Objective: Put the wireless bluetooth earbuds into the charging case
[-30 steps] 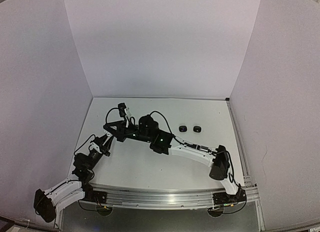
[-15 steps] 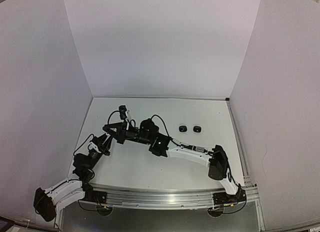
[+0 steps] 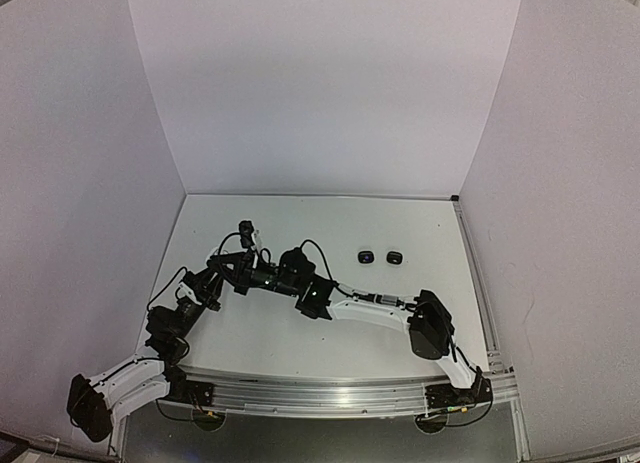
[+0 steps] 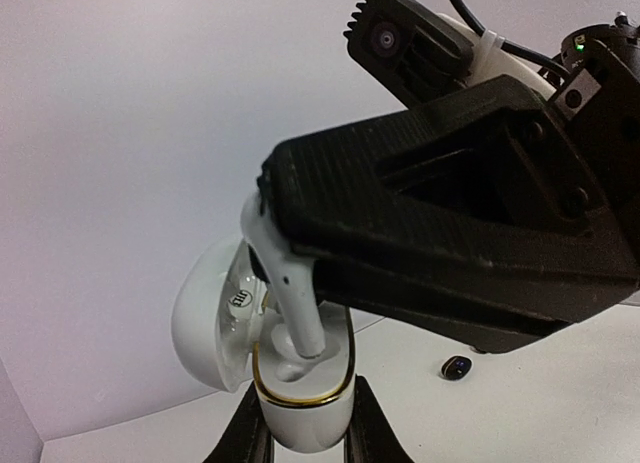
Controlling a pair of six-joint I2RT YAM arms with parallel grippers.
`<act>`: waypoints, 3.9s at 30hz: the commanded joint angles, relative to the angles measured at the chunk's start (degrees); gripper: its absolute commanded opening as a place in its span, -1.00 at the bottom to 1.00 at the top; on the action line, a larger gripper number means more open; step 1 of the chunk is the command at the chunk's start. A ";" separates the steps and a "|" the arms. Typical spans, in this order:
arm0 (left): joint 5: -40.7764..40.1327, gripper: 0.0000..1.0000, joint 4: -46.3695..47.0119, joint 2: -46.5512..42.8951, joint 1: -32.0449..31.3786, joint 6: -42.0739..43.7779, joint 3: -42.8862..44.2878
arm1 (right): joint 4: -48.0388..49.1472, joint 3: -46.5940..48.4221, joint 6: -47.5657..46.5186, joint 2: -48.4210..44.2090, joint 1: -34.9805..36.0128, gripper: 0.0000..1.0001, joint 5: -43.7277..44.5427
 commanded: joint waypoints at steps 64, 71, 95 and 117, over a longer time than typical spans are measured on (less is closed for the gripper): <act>1.32 -1.00 0.91 -1.42 0.17 -2.57 1.80 | 5.04 -2.45 -11.41 1.52 0.08 -1.00 3.73; 1.49 -1.00 0.63 -1.57 0.17 -2.59 1.85 | 5.56 -2.28 -12.51 1.01 -0.45 -1.00 3.63; 1.49 -1.00 0.54 -1.97 0.19 -2.48 1.59 | 5.54 -1.65 -8.32 3.09 -0.46 -1.00 1.85; 1.88 -1.00 0.70 -2.14 0.18 -2.46 1.57 | 5.82 -6.73 -10.93 1.12 -0.46 -0.99 5.83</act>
